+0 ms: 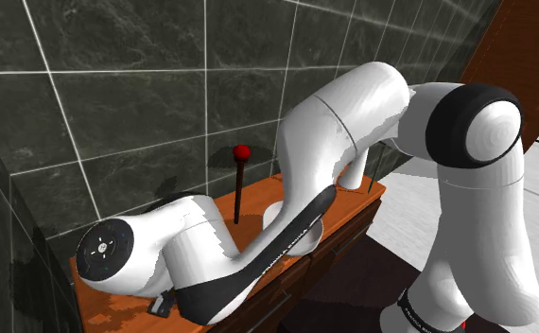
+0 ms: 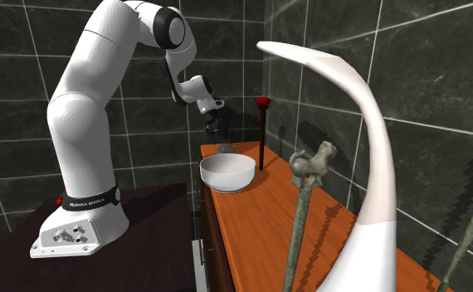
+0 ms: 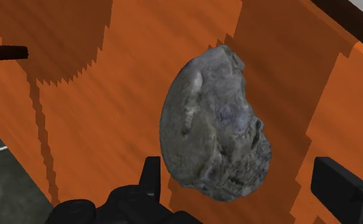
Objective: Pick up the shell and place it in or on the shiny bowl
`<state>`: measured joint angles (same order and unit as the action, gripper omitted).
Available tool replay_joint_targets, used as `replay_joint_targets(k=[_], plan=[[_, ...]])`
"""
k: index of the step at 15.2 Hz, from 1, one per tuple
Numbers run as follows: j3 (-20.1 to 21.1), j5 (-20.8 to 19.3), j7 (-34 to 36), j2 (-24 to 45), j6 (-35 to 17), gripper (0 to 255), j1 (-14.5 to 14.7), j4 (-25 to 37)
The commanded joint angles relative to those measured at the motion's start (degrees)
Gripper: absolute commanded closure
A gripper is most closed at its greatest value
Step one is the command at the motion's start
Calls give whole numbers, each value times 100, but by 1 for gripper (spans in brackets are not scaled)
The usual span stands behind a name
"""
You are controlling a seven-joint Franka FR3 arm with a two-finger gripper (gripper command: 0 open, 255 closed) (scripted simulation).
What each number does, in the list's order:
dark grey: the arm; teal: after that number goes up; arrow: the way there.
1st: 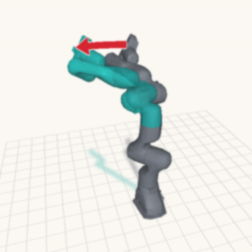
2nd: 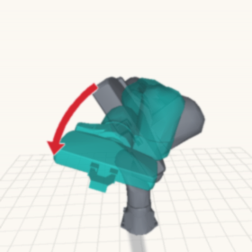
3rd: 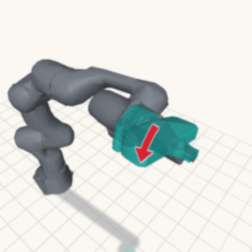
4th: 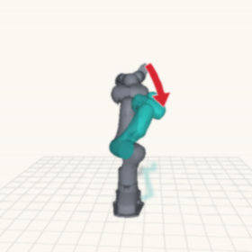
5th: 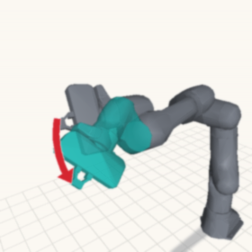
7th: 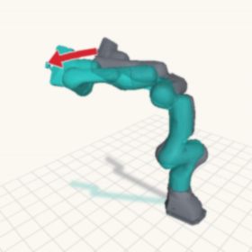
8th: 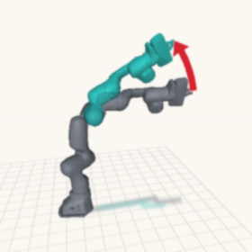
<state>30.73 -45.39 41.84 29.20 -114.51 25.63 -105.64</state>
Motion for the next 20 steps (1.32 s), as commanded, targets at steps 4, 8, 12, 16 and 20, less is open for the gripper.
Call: replay_joint_targets(k=[4,8,12,16,20], plan=[[-131,-484,-81,181,-269,0,57,-112],[-198,-587,-32,283,-386,0,38,-136],[-198,-587,-32,283,-386,0,38,-136],[-198,-587,-32,283,-386,255,38,-136],[-198,-586,-32,281,-385,255,38,-137]])
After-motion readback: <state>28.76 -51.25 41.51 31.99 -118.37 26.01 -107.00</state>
